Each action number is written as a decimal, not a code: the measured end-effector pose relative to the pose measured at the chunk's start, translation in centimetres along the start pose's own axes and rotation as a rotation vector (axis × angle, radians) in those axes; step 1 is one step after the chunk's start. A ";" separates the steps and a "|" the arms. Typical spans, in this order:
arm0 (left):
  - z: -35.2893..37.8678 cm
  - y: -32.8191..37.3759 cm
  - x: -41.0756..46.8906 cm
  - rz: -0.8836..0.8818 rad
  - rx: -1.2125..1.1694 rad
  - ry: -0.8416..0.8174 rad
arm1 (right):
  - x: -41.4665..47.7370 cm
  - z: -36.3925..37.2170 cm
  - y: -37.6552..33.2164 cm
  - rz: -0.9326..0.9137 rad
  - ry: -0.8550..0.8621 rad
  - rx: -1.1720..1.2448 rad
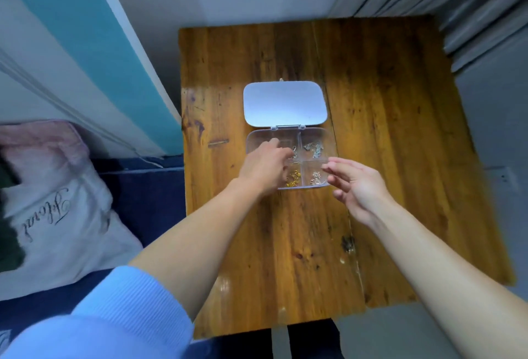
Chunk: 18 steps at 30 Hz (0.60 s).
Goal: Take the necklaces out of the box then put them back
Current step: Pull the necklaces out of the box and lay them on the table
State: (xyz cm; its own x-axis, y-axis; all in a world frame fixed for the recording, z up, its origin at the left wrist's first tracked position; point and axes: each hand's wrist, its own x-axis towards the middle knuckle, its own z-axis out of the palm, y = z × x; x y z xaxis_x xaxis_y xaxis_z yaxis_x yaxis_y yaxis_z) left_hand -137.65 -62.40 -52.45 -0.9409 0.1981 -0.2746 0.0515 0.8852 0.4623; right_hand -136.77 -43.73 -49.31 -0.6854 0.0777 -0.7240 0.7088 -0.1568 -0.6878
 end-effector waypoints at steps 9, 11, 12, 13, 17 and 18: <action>0.1 -0.7 1.2 -0.030 -0.107 0.071 | 0.3 -2.8 -0.1 0.071 0.031 0.158; -0.1 -0.4 1.1 -0.007 -0.109 0.057 | 0.1 -3.3 -0.2 0.071 0.007 0.146; -0.1 0.0 1.1 0.015 -0.109 0.037 | 0.0 -3.4 -0.3 0.069 -0.016 0.136; 0.1 0.5 1.1 0.038 -0.113 0.005 | -0.1 -3.5 -0.4 0.071 -0.040 0.130; 1.5 1.9 1.4 0.060 -0.033 -0.062 | -0.3 -3.5 -1.0 0.098 -0.101 0.147; 1.8 1.9 1.5 0.057 -0.010 -0.032 | -0.4 -3.5 -1.0 0.106 -0.113 0.154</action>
State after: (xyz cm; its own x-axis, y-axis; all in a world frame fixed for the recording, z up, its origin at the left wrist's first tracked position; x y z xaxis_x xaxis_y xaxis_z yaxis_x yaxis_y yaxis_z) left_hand -138.35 -59.63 -53.48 -0.9256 0.2610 -0.2742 0.1006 0.8679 0.4865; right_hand -136.67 -40.11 -48.51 -0.6286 -0.0564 -0.7757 0.7501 -0.3073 -0.5856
